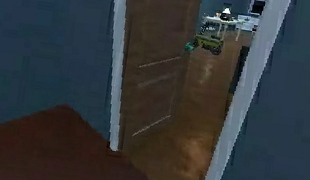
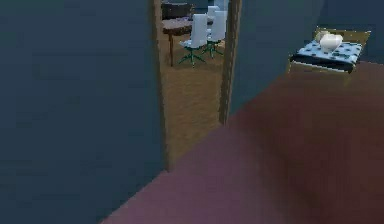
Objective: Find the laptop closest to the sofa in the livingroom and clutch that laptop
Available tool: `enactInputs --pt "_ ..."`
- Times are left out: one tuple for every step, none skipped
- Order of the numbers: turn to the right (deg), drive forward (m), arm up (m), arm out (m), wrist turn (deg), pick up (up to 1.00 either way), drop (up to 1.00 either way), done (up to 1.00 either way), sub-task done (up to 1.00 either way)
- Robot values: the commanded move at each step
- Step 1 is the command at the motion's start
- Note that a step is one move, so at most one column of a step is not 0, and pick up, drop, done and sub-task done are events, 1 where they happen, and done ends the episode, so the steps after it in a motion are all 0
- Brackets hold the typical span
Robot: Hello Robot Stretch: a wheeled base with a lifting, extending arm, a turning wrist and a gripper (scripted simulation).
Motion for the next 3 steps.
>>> enactInputs --pt "0.0 0.75 0.00 0.00 0.0 0.00 0.00 0.00 0.00" --pt "21.0 0.00 0.00 0.00 0.0 0.00 0.00 0.00 0.00" --pt "0.0 0.60 0.00 0.00 0.0 0.00 0.00 0.00 0.00"
